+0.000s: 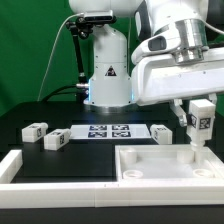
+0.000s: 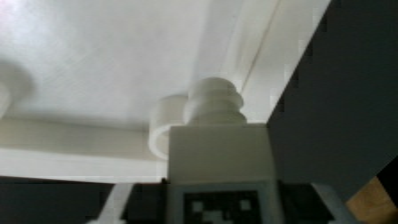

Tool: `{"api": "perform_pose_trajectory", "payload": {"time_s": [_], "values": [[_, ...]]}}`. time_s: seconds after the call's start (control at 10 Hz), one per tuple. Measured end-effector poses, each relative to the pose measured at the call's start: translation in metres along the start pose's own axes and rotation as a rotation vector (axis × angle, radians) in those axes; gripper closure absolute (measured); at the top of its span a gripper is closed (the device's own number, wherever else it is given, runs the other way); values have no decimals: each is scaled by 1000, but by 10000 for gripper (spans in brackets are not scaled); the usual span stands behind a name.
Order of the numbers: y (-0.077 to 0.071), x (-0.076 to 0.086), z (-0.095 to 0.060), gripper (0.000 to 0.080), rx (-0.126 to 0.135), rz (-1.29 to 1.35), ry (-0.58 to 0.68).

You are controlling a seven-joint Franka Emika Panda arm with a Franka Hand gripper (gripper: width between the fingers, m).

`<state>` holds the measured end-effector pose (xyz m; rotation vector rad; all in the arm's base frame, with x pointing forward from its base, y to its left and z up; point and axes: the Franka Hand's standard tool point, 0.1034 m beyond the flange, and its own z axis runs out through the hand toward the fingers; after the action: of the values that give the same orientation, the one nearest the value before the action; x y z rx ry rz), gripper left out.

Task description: Assemble one leg

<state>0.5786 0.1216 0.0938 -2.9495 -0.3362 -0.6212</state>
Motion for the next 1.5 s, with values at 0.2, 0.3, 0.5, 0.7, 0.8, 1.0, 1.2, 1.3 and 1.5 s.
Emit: {"api": "perform_pose_trajectory", "payload": {"time_s": [0.2, 0.3, 0.5, 0.7, 0.8, 1.0, 1.2, 1.3, 1.5], "values": [[1, 20, 12, 512, 8, 0, 14], [0, 24, 15, 512, 11, 0, 16], [4, 22, 24, 512, 8, 8, 19], [12, 20, 27, 512, -1, 10, 24], [14, 20, 28, 512, -4, 12, 32], [16, 22, 29, 512, -9, 14, 49], [17, 17, 37, 512, -14, 17, 62], [16, 14, 40, 512, -12, 16, 56], [16, 17, 42, 512, -20, 16, 91]]}}
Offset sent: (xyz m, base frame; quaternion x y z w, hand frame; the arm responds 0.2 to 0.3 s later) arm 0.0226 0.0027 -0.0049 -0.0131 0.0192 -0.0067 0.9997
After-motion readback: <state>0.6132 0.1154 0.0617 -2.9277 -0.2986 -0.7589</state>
